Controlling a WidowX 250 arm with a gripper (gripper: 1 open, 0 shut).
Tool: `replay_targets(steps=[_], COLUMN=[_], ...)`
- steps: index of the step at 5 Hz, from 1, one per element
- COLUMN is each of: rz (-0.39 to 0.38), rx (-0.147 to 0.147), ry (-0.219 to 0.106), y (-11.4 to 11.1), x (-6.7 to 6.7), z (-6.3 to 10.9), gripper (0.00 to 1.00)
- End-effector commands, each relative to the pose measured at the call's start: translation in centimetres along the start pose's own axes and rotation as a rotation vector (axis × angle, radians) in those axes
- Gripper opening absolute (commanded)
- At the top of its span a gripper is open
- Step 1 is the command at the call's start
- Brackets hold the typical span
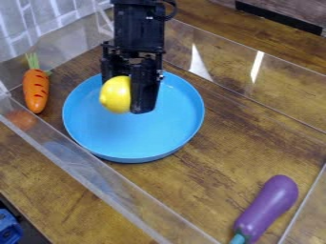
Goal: Put the lemon on the blue tray
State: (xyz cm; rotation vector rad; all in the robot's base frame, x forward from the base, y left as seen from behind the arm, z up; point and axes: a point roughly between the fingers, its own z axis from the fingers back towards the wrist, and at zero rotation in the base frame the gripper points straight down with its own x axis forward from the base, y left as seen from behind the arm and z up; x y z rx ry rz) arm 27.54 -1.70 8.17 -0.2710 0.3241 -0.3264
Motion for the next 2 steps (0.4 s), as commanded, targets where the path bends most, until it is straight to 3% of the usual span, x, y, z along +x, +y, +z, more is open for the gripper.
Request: replay_targets(steps=[1, 2], rz=[-0.071, -0.084], rx=[0.029, 0.027], ry=[-0.024, -0.024], y=[-0.92, -0.7], x=[0.09, 0.03], z=[0.13, 0.48], gripper=[0.0, 0.0])
